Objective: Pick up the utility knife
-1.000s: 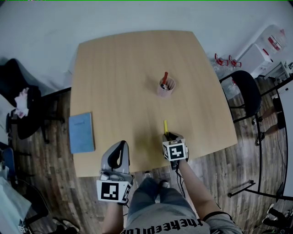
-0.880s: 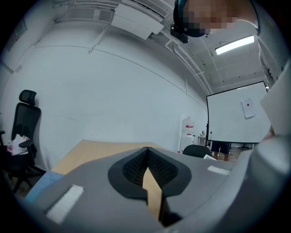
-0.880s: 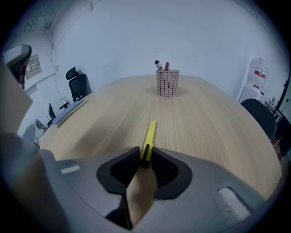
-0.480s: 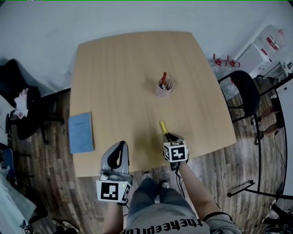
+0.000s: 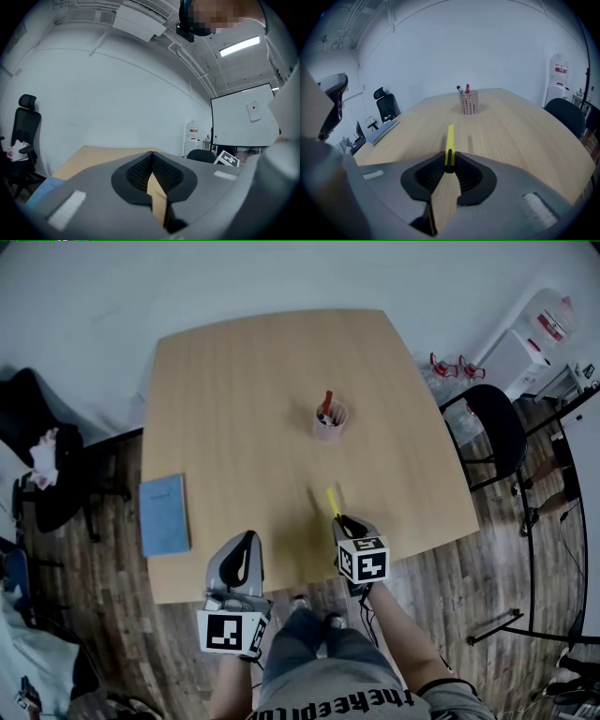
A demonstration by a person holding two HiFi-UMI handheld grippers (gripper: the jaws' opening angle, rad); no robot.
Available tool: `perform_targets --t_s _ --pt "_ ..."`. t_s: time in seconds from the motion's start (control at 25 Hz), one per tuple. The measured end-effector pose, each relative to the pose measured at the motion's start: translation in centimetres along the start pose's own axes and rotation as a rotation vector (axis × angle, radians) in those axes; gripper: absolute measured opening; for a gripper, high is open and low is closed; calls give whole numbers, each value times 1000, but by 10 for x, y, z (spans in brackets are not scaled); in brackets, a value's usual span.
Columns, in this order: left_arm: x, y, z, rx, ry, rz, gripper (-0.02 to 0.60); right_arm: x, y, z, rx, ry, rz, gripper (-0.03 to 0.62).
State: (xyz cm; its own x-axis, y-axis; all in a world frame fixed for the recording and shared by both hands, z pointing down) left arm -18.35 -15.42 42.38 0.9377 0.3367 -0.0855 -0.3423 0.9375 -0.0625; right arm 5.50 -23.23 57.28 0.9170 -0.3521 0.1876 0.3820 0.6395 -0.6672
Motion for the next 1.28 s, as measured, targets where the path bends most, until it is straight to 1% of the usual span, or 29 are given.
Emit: perform_targets --t_s 0.24,0.72,1.28 --pt "8 1 -3 11 -3 10 20 -6 23 -8 80 42 -17 66" --pt "22 7 -9 26 -10 22 20 -10 64 -17 171 19 -62 66" --pt "40 17 -14 40 -28 33 20 -14 108 -24 296 46 -81 66"
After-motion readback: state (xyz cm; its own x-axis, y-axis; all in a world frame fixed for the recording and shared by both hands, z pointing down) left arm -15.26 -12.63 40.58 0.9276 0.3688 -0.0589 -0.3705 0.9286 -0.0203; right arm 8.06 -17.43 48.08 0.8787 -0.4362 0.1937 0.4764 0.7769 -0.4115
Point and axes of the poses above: the fingertips, and each gripper's own axes: y backward along the fingers, x to its right, z out of its underside, the point moved 8 cm from there along y, backward along the fingers, and after that the axes turned 2 degrees about -z, right-handed, at the moved point
